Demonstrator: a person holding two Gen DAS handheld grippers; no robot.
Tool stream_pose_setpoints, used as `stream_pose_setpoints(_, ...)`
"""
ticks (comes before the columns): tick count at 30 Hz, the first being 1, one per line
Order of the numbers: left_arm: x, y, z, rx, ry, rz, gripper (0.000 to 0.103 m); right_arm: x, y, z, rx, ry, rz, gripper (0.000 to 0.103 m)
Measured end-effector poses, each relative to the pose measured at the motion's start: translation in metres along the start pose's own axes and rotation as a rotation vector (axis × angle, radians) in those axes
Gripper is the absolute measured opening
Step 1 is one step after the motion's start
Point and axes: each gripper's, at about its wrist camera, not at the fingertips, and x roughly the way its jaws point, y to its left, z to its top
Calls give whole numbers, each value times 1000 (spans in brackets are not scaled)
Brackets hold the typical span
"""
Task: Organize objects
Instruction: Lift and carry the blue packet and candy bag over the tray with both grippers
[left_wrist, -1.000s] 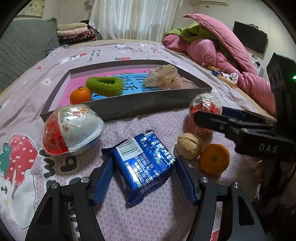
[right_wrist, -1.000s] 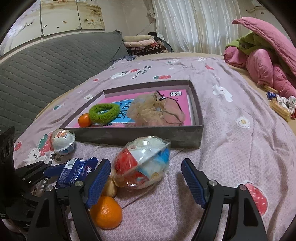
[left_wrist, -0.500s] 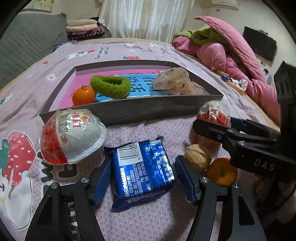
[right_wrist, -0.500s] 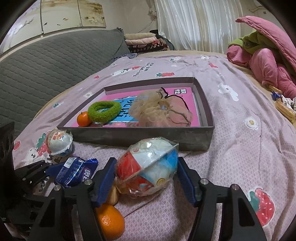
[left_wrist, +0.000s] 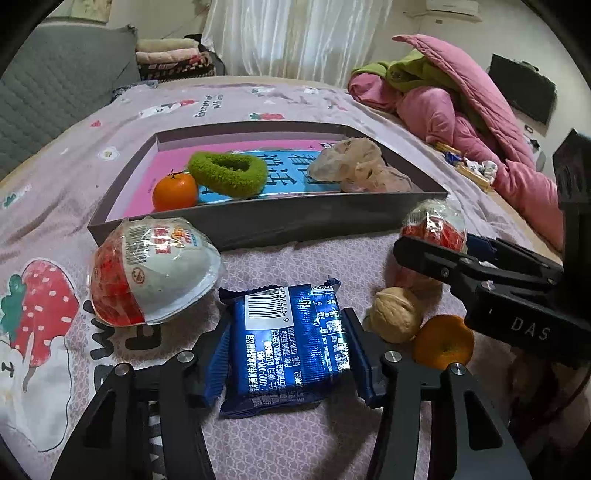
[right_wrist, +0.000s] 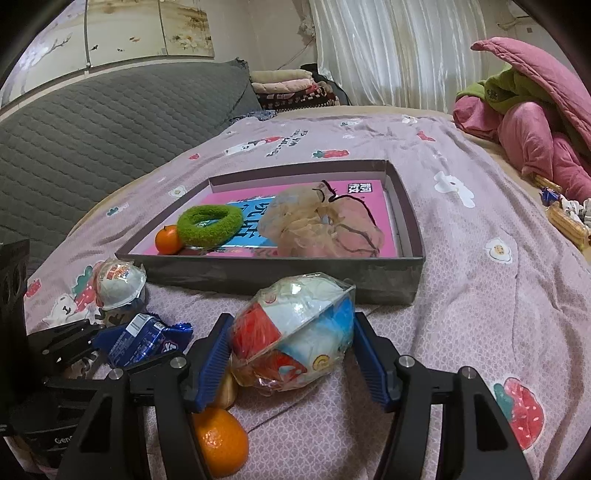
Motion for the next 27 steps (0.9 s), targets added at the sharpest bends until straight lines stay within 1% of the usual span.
stream_pose_setpoints(12, -14, -8, -3, 26, -9, -5, 56, -11, 2, 2, -11, -39, -5, 63)
stream_pose_setpoints(27, -45, -13, 0, 46, -65, 18, 56, -35, 5, 7, -33, -131, -1, 63)
